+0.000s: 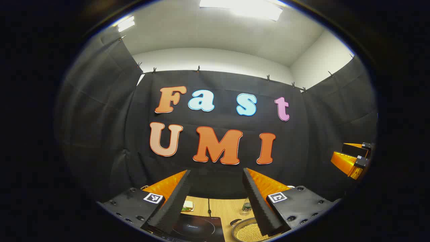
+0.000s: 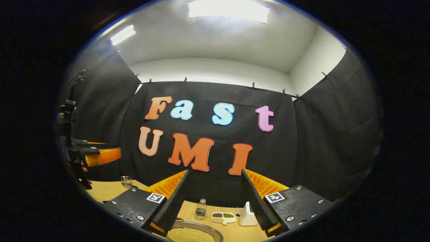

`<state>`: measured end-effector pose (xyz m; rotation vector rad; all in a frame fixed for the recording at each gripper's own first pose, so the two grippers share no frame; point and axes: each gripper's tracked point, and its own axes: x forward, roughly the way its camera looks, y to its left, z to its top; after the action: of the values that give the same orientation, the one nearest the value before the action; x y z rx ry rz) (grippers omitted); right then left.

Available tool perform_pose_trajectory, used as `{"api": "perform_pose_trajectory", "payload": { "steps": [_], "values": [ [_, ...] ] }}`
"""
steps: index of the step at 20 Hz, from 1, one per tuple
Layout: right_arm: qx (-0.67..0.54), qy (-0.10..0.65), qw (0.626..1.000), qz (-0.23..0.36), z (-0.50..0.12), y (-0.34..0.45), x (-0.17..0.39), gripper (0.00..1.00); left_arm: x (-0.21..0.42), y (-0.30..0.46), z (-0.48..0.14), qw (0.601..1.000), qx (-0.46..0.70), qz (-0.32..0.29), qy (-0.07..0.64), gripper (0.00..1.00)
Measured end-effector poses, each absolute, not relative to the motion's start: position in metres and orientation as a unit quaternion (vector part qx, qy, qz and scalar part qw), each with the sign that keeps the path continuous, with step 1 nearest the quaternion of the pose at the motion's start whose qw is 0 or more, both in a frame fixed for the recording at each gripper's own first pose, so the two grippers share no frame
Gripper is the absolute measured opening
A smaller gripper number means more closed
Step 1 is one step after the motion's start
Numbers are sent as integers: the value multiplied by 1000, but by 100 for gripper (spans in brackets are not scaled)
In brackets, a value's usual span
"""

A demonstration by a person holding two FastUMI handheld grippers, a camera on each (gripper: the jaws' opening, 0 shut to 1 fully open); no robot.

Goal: First push the handle of the pot to place it horizontally, then grasp the pot with both hands and set it on the induction cooktop.

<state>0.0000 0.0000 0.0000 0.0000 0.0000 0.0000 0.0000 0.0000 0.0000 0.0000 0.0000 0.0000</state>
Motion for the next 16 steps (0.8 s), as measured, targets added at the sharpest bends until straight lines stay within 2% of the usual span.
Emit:
{"api": "perform_pose_trajectory", "payload": {
  "steps": [16],
  "values": [
    [10,7,1000,9,-6,-7,-4,92,-12,-9,12,999,21,1,-29,98]
  ]
}}
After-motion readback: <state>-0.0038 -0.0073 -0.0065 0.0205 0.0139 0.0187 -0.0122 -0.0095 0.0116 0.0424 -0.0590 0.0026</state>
